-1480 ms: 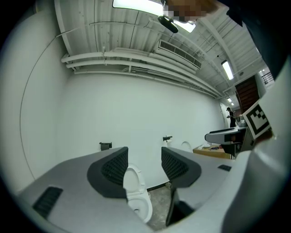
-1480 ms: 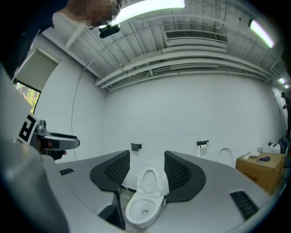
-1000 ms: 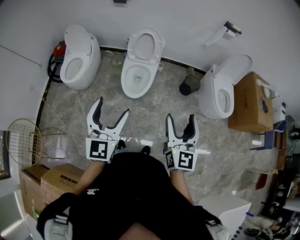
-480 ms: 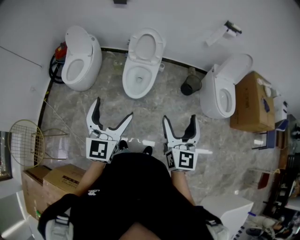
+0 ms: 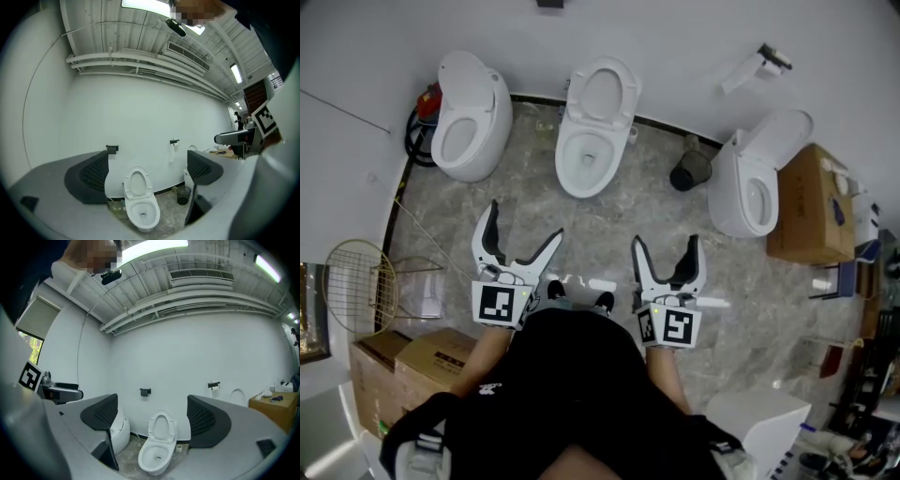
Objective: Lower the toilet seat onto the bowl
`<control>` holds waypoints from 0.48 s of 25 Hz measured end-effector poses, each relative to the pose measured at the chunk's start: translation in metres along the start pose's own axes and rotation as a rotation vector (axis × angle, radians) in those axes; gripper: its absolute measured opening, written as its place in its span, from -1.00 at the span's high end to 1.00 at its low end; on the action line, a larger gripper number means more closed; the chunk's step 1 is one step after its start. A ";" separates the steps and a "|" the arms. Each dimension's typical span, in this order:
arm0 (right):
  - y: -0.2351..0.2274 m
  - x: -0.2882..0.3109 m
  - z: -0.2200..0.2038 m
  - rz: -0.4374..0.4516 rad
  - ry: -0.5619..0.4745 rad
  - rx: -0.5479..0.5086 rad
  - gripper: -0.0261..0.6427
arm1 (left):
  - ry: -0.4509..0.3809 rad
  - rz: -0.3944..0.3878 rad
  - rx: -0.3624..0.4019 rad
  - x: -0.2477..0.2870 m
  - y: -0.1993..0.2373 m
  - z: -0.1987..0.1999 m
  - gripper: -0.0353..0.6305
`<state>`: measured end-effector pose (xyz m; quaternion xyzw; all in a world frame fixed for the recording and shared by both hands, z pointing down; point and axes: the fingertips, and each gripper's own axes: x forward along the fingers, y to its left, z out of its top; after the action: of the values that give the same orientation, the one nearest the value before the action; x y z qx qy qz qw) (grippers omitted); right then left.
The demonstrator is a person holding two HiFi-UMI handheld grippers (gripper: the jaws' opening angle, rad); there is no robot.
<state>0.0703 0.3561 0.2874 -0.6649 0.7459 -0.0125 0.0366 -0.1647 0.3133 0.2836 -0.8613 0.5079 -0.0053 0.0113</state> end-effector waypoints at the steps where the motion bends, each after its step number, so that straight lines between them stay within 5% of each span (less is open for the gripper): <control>1: 0.002 0.001 0.000 -0.004 0.001 0.002 -0.41 | 0.002 0.000 0.000 -0.001 0.004 0.000 -0.63; 12: 0.029 0.011 -0.001 -0.063 -0.009 0.012 -0.41 | 0.006 -0.040 -0.003 -0.008 0.045 -0.004 -0.63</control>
<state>0.0407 0.3482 0.2864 -0.6880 0.7242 -0.0155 0.0436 -0.2080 0.2986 0.2862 -0.8713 0.4907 -0.0076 0.0085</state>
